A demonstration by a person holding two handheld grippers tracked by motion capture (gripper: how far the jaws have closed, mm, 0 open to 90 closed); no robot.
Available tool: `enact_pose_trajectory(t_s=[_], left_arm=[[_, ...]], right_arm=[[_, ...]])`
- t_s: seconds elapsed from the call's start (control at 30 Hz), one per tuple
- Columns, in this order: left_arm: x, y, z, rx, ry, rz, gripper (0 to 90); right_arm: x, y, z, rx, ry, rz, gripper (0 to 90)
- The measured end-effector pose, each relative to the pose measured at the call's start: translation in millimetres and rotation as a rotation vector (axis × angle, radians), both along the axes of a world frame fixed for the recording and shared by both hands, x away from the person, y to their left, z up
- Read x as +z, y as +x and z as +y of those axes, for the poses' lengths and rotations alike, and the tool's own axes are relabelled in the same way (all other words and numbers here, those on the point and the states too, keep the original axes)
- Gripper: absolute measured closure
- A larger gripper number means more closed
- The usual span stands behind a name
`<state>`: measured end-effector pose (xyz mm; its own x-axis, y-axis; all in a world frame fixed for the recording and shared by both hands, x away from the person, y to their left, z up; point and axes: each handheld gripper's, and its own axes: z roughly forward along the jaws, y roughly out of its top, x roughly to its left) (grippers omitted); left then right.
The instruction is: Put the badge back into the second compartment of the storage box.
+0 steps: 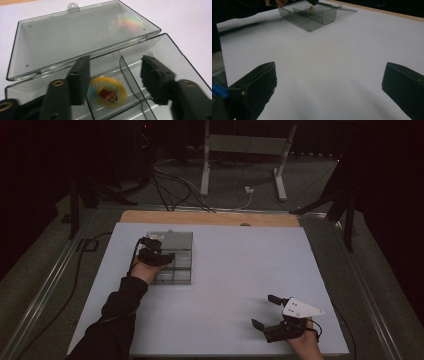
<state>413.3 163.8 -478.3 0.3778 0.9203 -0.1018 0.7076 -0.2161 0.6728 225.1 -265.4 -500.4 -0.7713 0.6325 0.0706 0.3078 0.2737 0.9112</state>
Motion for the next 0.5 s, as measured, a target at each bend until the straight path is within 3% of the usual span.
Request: enact_pose_trajectory(t_s=[0.17,0.33,0.5], left_arm=[[2.9,-3.4,1.1,-0.004,-0.008,0.022,15.8],[8.5,-8.6,2.6,-0.011,-0.025,0.023,4.4],[16.3,-17.2,4.3,-0.044,-0.050,0.011,0.5]], right_arm=[[0.2,-0.1,-0.6,-0.002,0.001,0.000,0.0],[0.6,-0.8,0.2,0.000,-0.004,-0.004,0.0],[0.7,-0.8,0.1,-0.002,-0.003,-0.003,0.0]])
